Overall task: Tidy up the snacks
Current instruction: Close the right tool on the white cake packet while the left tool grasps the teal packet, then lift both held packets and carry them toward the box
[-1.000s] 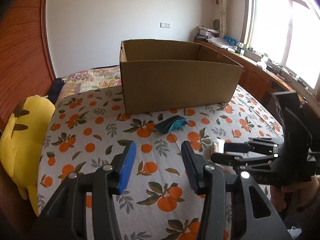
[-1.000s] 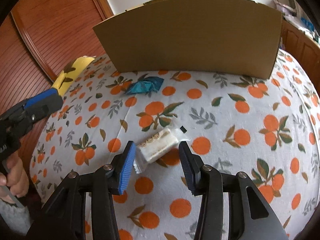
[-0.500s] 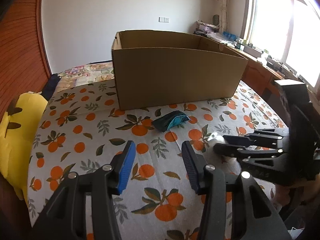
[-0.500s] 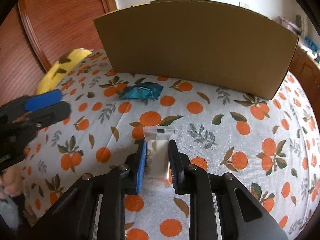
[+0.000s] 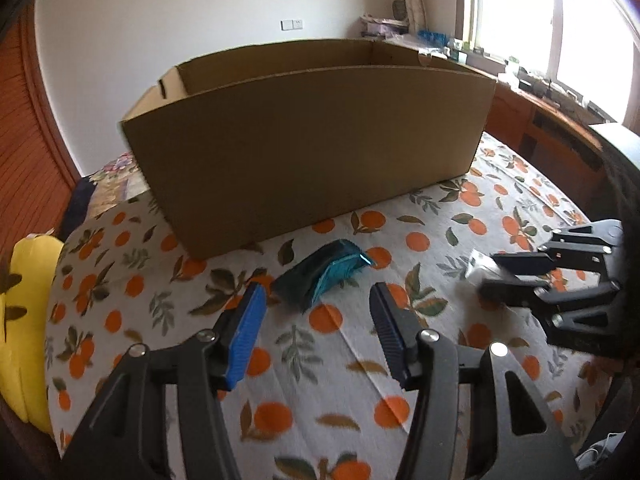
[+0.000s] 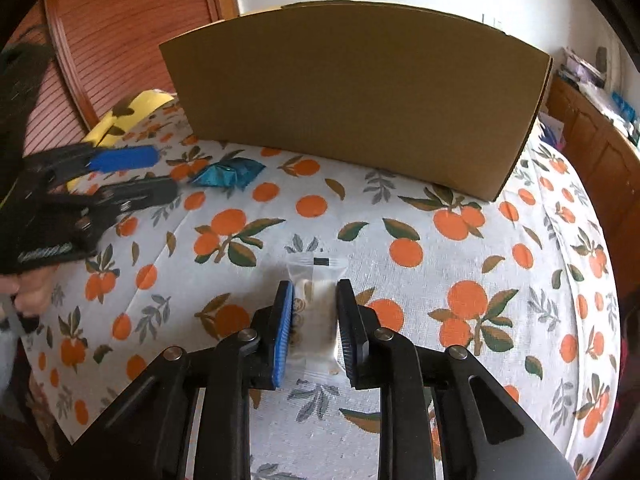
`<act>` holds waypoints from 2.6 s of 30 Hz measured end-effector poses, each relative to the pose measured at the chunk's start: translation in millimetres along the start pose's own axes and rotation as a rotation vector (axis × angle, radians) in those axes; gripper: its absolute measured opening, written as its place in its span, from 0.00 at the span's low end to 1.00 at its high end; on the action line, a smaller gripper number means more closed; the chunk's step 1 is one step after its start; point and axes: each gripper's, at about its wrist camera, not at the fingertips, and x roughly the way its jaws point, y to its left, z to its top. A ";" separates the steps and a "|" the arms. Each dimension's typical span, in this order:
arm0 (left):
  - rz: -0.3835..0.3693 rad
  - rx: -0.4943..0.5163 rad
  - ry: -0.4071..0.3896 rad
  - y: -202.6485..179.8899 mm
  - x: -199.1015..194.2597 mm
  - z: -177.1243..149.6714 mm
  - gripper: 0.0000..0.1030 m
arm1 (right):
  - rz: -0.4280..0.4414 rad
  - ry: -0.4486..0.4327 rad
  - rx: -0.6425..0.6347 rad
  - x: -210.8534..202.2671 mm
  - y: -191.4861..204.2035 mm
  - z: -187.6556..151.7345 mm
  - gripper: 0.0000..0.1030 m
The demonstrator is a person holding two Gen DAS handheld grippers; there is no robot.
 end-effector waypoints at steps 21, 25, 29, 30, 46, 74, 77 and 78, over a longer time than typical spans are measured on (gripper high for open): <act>-0.034 0.002 0.089 4.2 42.0 19.1 0.50 | 0.049 -0.031 0.030 1.4 -7.6 -4.5 0.20; -0.039 -0.001 0.094 2.0 44.2 19.0 0.39 | 0.039 -0.030 0.022 1.9 -6.3 -4.9 0.20; -0.007 -0.001 0.085 -1.0 43.1 18.4 0.27 | 0.034 -0.030 0.019 2.4 -3.9 -4.9 0.20; -0.008 -0.003 0.086 -1.2 43.0 18.2 0.26 | 0.034 -0.030 0.019 2.8 -3.6 -4.8 0.20; 0.011 -0.066 0.013 6.0 -4.5 1.6 0.22 | 0.033 -0.029 0.018 3.2 -4.2 -4.1 0.20; 0.119 -0.108 -0.101 -10.0 -112.6 -12.5 0.22 | 0.025 -0.037 0.016 -1.4 -4.1 -5.6 0.19; 0.125 -0.120 -0.125 -12.4 -125.1 -14.4 0.22 | 0.024 -0.042 0.012 -12.4 -0.9 -10.1 0.19; 0.124 -0.125 -0.132 -12.8 -128.9 -14.7 0.22 | 0.029 -0.046 0.013 -17.3 -0.1 -11.1 0.19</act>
